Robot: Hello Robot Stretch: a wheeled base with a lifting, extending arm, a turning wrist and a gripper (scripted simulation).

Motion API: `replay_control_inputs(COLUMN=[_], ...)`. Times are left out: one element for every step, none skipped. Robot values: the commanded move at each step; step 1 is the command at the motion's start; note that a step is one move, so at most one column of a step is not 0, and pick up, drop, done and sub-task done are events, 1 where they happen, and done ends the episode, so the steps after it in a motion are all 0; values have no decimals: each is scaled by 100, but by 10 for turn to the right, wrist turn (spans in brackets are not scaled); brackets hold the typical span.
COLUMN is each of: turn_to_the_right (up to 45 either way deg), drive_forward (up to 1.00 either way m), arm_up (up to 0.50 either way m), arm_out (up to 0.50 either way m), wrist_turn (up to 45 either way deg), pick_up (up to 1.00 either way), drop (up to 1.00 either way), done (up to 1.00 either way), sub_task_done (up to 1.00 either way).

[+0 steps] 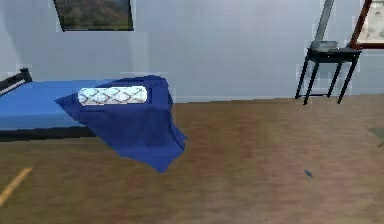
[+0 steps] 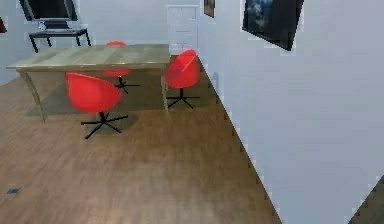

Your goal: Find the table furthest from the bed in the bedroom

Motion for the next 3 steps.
replay_control_inputs(turn_to_the_right=[-120,0,-60], drive_forward=[0,20,0], arm_up=[0,0,0], arm_out=[0,0,0], wrist_turn=[0,0,0], pick_up=[0,0,0], drop=[0,0,0], done=[0,0,0], sub_task_done=[0,0,0])
